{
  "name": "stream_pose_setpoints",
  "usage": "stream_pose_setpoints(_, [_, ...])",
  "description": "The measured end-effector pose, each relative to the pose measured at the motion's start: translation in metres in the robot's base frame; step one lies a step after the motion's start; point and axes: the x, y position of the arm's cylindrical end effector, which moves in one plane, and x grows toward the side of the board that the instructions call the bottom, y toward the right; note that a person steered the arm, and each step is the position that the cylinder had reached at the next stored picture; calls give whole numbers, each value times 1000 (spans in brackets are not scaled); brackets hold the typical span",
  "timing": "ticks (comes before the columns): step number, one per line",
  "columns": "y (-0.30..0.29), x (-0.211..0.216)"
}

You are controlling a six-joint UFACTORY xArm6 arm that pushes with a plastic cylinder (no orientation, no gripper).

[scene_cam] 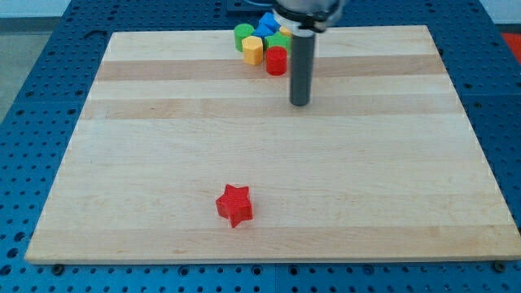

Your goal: Slide the red star to the bottom left

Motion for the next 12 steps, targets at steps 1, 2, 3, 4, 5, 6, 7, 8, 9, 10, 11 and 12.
stream_pose_setpoints(1, [37,42])
stream_pose_setpoints(2, [80,103])
stream_pose_setpoints(3, [75,145])
stream_pose_setpoints(4, [41,146])
stream_pose_setpoints(5, [20,167])
stream_pose_setpoints(6, [3,192])
stream_pose_setpoints(7, [-55,197])
stream_pose_setpoints(8, [-126,197])
stream_pose_setpoints(9, [-142,197])
stream_pose_setpoints(10, [-107,185])
stream_pose_setpoints(11, [-87,165])
stream_pose_setpoints(12, [-84,160])
